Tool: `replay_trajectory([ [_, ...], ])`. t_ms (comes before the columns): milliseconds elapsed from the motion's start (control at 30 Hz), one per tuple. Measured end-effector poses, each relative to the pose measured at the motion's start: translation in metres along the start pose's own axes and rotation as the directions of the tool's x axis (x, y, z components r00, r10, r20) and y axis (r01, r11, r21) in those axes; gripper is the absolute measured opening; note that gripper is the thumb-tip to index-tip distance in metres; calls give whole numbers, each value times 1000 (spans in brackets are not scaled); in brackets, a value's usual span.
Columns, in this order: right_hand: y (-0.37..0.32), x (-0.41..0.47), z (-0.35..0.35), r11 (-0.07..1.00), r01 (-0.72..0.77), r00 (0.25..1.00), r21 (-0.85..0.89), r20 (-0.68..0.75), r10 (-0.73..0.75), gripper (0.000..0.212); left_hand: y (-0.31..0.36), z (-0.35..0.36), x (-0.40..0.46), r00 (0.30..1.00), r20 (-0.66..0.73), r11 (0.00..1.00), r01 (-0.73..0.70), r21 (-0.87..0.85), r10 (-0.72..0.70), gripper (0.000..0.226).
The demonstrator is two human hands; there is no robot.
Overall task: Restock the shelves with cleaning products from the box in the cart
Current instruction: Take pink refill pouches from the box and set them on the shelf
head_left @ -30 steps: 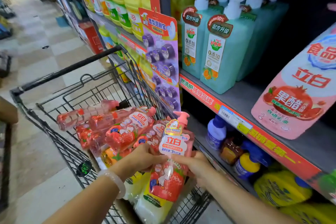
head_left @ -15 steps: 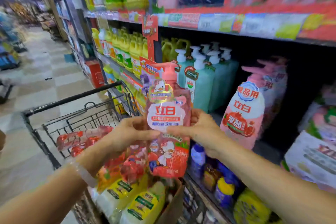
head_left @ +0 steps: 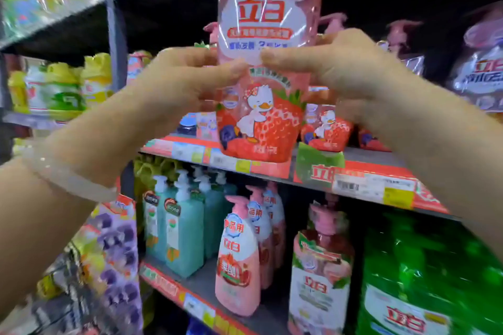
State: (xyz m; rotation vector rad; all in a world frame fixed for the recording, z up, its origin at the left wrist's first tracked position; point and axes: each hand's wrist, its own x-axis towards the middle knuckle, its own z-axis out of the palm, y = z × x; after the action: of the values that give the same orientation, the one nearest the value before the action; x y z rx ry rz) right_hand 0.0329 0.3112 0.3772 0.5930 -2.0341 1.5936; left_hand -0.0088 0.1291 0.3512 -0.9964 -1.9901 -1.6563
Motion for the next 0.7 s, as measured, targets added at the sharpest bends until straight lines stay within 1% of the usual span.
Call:
replay_trajectory([
  [100, -15, 6, -39, 996, -5, 994, -84, -107, -4, 35, 12, 41, 35, 999, 41, 996, -21, -82, 25, 5],
  [200, -15, 10, -76, 989, -71, 979, -127, -200, 45, 35, 12, 84, 60, 997, 74, 987, -16, -160, 28, 11],
  [267, -9, 10, -98, 984, -124, 965, -131, -248, 89, 23, 6, 110, 74, 996, 78, 981, -28, -195, 44, 14],
  [300, -3, 9, -109, 980, -150, 954, -129, -277, 109, 17, 2, 123, 79, 995, 81, 983, -36, -178, 51, 13],
  [367, 12, 7, -126, 970, -207, 927, -131, -342, 152, 14, -9, 145, 87, 993, 101, 990, -45, -136, 59, 7],
  [467, 35, 6, -143, 957, -263, 899, -124, -391, 196, 21, -25, 172, 97, 994, 102, 995, -19, -95, 29, 30],
  [567, 50, 7, -153, 955, -278, 877, -104, -433, 209, 21, -36, 190, 103, 996, 62, 996, -60, -65, 64, 53],
  [600, 54, 8, -156, 955, -277, 875, -108, -438, 205, 21, -39, 193, 107, 996, 50, 997, -78, -19, 79, 60],
  [633, 58, 9, -158, 955, -274, 878, -117, -434, 199, 23, -40, 194, 109, 994, 59, 994, -100, 41, 97, 61],
  [700, 64, 11, -160, 950, -269, 885, -155, -430, 181, 32, -37, 191, 108, 987, 117, 975, -130, 180, 110, 54],
])
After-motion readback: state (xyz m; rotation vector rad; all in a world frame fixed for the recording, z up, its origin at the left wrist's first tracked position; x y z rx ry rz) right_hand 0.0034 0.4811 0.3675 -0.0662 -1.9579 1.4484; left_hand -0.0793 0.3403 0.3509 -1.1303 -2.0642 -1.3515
